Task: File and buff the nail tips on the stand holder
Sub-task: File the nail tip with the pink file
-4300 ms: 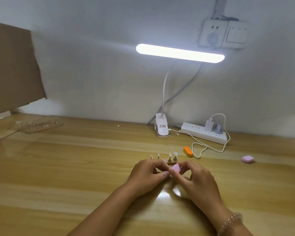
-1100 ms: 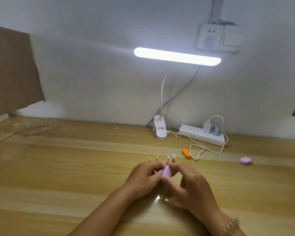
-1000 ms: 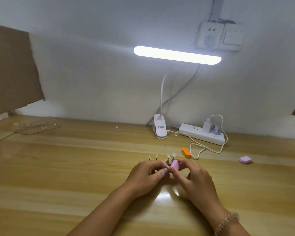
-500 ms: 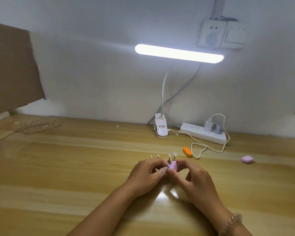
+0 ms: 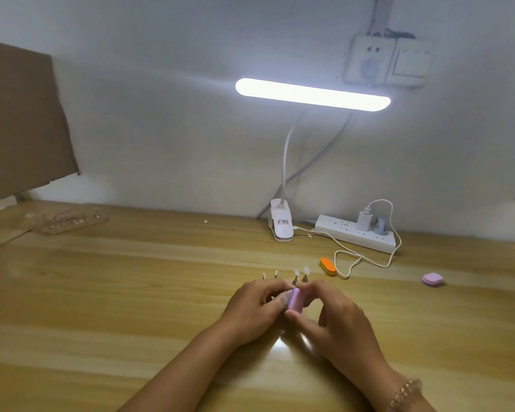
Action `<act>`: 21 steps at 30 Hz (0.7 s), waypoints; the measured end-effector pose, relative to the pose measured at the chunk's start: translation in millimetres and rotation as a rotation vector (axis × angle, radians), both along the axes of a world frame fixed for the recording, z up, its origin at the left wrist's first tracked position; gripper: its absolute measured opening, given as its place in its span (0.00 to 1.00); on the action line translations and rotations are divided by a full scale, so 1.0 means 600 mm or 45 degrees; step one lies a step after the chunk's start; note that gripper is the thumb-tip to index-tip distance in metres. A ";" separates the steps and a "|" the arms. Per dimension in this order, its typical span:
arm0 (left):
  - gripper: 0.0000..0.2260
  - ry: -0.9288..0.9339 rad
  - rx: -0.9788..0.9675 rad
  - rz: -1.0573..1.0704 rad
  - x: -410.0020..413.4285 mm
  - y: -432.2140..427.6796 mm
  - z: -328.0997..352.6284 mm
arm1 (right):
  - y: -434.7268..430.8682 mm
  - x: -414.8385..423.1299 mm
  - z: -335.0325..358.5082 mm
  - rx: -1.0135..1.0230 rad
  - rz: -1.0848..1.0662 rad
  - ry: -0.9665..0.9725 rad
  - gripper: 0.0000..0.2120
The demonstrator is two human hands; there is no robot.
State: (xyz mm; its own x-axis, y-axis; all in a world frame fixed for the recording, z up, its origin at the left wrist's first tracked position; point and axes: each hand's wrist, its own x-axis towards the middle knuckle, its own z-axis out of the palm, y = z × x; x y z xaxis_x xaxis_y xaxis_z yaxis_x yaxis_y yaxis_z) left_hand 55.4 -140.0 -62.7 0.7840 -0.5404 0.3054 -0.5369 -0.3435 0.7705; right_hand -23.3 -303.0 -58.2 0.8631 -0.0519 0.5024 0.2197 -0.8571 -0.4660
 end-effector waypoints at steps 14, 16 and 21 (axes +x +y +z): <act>0.13 -0.007 0.031 -0.007 0.000 0.000 -0.001 | -0.001 0.001 -0.004 -0.035 0.006 0.010 0.19; 0.13 -0.005 0.031 0.000 0.000 -0.001 -0.001 | -0.005 0.004 -0.004 0.008 -0.042 -0.027 0.19; 0.12 0.016 0.005 0.007 0.002 0.000 -0.004 | 0.002 -0.001 -0.004 -0.089 -0.005 0.036 0.19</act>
